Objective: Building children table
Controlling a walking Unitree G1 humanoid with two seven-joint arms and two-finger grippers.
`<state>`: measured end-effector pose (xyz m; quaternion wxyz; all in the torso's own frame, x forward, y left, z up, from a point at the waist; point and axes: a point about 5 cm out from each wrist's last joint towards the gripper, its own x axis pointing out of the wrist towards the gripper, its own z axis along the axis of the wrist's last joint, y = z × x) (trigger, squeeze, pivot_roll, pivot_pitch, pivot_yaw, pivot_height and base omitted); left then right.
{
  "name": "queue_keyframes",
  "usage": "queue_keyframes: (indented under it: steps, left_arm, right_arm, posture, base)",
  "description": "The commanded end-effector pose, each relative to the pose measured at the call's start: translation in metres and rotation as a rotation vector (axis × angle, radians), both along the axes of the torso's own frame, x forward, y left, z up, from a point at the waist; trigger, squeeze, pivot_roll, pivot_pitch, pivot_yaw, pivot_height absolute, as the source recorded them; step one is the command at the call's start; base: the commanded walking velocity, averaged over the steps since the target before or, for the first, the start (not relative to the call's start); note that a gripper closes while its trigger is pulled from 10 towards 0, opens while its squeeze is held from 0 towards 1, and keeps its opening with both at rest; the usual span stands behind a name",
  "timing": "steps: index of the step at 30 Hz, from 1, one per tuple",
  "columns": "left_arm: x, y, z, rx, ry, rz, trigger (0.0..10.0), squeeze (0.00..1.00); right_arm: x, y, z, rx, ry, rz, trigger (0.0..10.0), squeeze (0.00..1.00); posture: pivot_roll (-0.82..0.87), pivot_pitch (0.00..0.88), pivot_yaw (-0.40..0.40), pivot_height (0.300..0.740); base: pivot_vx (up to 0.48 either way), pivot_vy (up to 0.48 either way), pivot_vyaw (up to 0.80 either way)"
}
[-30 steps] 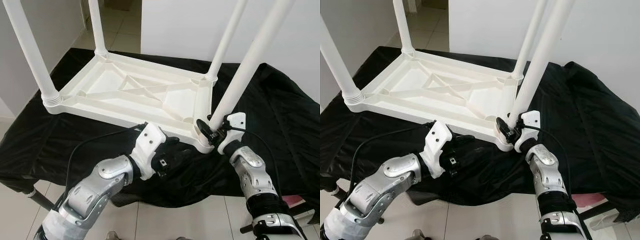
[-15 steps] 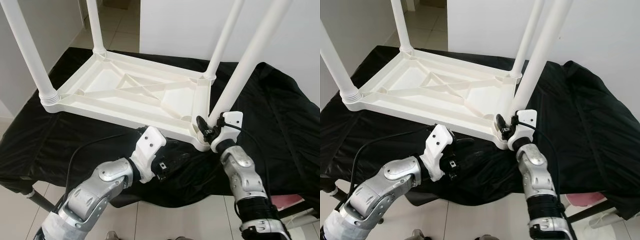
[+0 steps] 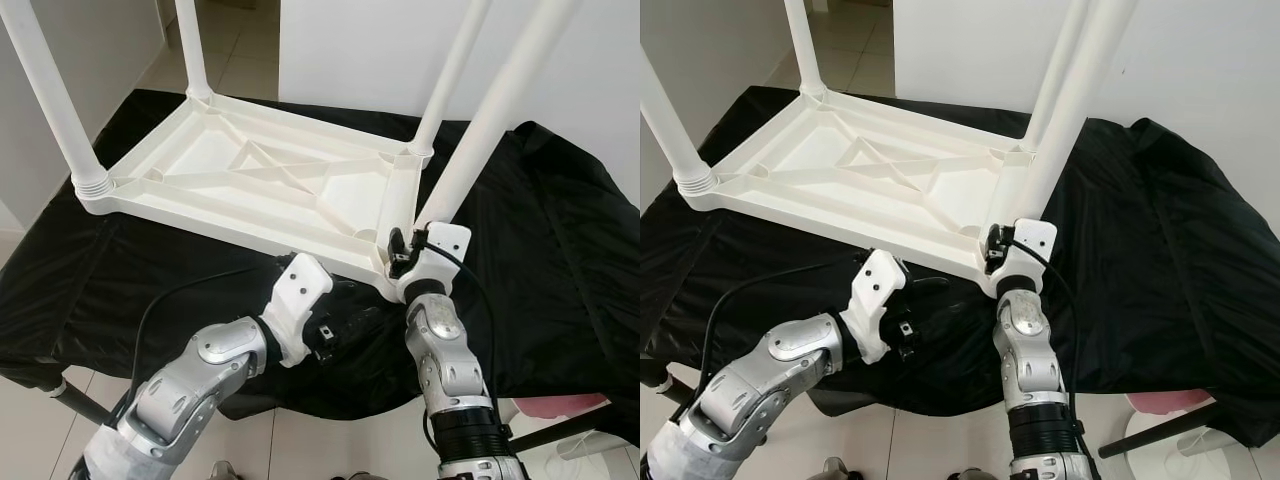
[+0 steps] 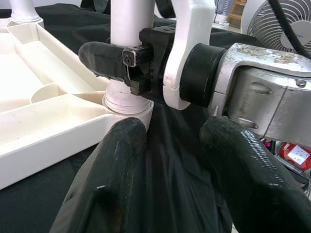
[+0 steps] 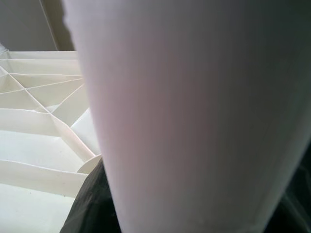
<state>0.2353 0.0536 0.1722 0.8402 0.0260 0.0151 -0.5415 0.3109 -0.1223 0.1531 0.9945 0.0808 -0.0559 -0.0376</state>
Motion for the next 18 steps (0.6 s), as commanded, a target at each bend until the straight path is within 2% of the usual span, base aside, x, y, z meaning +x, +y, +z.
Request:
queue_keyframes:
  steps: [1, 4, 5, 6, 11, 15, 17, 18]
  left_arm:
    - [-0.003, -0.001, 0.002, -0.004, -0.001, -0.04, 10.0, 0.0]
    - [-0.003, 0.0, 0.002, -0.001, -0.005, -0.041, 10.0, 0.0]
    - [-0.003, 0.0, 0.002, 0.001, -0.007, -0.04, 10.0, 0.0]
    - [-0.003, -0.001, 0.002, 0.0, -0.007, -0.04, 10.0, 0.0]
    - [-0.004, -0.002, 0.001, -0.005, -0.002, -0.042, 10.0, 0.0]
    - [-0.004, -0.002, 0.002, -0.012, -0.003, -0.044, 10.0, 0.0]
    - [-0.005, -0.002, 0.002, -0.013, -0.002, -0.044, 10.0, 0.0]
    - [-0.005, -0.002, 0.002, -0.013, -0.002, -0.044, 10.0, 0.0]
  right_arm:
    - [-0.003, 0.001, 0.0, 0.031, 0.005, 0.023, 10.0, 0.0]
    - [-0.003, 0.002, 0.0, 0.023, -0.001, 0.027, 10.0, 0.0]
    - [-0.004, 0.001, 0.001, 0.018, -0.003, 0.024, 10.0, 0.67]
    - [-0.005, 0.0, 0.002, 0.003, -0.013, 0.031, 10.0, 1.0]
    - [-0.008, -0.003, 0.004, -0.035, -0.031, 0.053, 10.0, 1.0]
    - [-0.013, -0.012, 0.005, -0.102, -0.05, 0.152, 10.0, 1.0]
    - [-0.014, -0.015, 0.003, -0.099, -0.04, 0.177, 10.0, 1.0]
    - [-0.014, -0.016, 0.003, -0.101, -0.037, 0.201, 10.0, 0.1]
  posture:
    - [0.02, 0.066, -0.082, 0.74]
    - [0.02, 0.066, -0.082, 0.74]
    - [0.02, 0.062, -0.082, 0.74]
    - [0.02, 0.062, -0.083, 0.74]
    - [0.01, 0.061, -0.084, 0.74]
    - [0.01, 0.061, -0.087, 0.74]
    - [0.01, 0.061, -0.09, 0.74]
    - [0.01, 0.061, -0.09, 0.74]
  base:
    - [0.0, 0.0, 0.0]
    - [0.0, 0.0, 0.0]
    - [0.0, 0.0, 0.0]
    - [0.0, 0.0, 0.0]
    - [0.0, 0.0, 0.0]
    - [0.0, 0.0, 0.0]
    - [0.0, 0.0, 0.0]
    - [0.0, 0.0, 0.0]
